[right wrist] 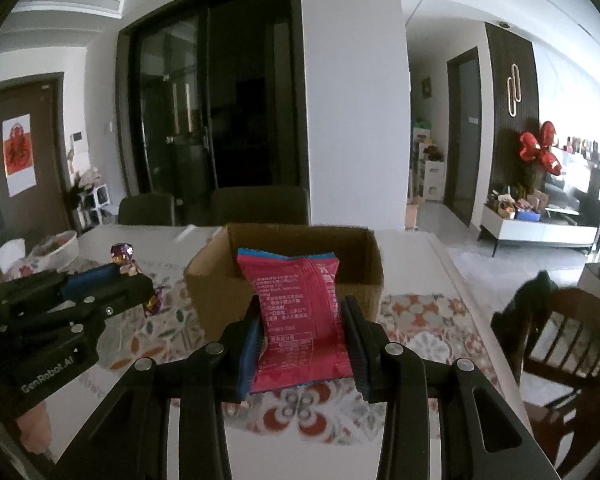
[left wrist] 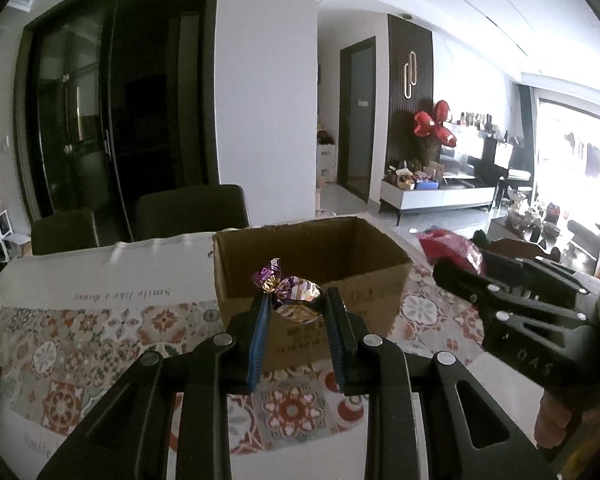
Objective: Organize snacks
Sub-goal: 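Lift and carry the purple candy and pink packet over the box, then open left tool to drop the purple candy while right tool releases the pink packet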
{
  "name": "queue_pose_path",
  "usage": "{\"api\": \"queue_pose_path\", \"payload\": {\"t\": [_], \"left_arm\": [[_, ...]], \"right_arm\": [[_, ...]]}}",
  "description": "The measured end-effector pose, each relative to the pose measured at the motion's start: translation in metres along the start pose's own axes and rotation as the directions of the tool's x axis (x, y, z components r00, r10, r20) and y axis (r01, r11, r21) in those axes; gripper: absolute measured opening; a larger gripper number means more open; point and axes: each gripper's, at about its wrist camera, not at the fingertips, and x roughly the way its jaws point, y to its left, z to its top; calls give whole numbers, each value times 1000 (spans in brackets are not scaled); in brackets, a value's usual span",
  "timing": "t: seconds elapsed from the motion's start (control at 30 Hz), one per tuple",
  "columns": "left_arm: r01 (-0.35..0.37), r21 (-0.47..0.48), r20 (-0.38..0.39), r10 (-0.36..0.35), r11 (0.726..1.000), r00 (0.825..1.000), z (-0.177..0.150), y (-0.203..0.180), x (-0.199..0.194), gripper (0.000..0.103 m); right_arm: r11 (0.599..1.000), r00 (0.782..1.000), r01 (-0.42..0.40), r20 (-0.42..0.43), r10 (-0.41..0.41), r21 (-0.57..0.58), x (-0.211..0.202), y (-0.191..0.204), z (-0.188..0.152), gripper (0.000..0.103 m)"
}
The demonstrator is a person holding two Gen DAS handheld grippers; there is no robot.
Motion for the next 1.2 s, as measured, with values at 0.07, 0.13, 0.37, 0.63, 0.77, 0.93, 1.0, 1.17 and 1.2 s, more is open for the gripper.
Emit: {"api": "queue_pose_path", "payload": {"t": [0.07,0.13,0.37,0.63,0.77,0.93,1.0,1.17,1.2], "left_arm": [[11,-8,-11,-11,1000,1000,9,3,8,27],[5,-7,-13,-5,1000,1000,18,5,16,27],[3,-4,-39,-4,1000,999,42,11,43,27],[26,-54,-132,-33,998,991,56,20,90,27],[28,-70,-172,-40,997,984,59,23,112,27],[7,-83,-205,-23,997,979,61,27,132,29],[3,-88,-211,-21,996,977,61,28,137,39],[-54,-83,-204,36,995,978,59,32,135,53],[-58,-82,-200,41,995,979,57,33,131,54]], "right_arm": [[1000,1000,-8,-3,8,5,10,-3,10,39],[1000,1000,-6,-6,6,8,18,-5,17,39],[1000,998,-31,-46,31,-1,57,-15,42,39],[999,993,-48,-104,47,-1,97,-23,54,39],[999,989,-52,-137,52,1,117,-29,55,39],[998,982,-55,-179,54,-3,139,-32,53,40],[999,981,-48,-190,45,-10,146,-34,52,40],[1000,982,-19,-189,20,6,148,-38,50,62],[1000,982,-14,-190,15,5,148,-38,50,62]]}}
